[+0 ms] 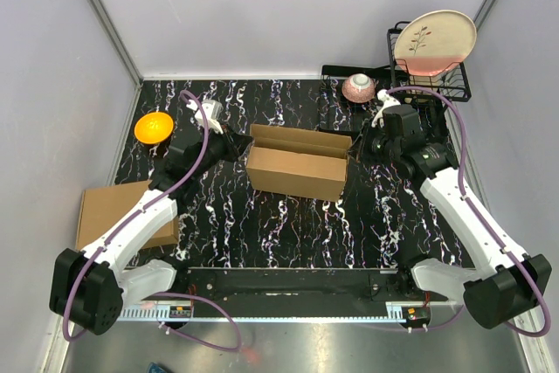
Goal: Fold the paper box
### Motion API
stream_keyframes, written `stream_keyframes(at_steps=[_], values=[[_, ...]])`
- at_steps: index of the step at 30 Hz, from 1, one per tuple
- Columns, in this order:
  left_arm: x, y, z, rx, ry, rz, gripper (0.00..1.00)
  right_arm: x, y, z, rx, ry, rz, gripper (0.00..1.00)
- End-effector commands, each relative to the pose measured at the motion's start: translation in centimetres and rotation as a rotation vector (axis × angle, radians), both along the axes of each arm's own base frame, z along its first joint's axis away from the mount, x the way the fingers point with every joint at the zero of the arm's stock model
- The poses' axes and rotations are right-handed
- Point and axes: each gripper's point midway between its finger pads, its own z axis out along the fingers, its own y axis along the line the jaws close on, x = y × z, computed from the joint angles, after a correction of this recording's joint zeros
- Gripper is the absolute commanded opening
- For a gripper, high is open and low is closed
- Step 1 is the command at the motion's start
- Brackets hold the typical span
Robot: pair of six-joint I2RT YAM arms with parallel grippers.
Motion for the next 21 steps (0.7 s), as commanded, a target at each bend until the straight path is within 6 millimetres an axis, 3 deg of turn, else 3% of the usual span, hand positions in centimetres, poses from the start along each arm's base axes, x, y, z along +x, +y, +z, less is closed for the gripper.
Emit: stream_keyframes(at_steps=[1,21], values=[[-0.45,-1.02,0.48,-0.016,-0.018,-0.044,0.16,0.36,2.06,3.31,0.086,-0.057,0.048,0.0],[-0.38,-1.02,0.09,-0.007,-0.011,-0.045,0.15,0.96,2.47,3.99,0.104,-0.043,0.036,0.0]])
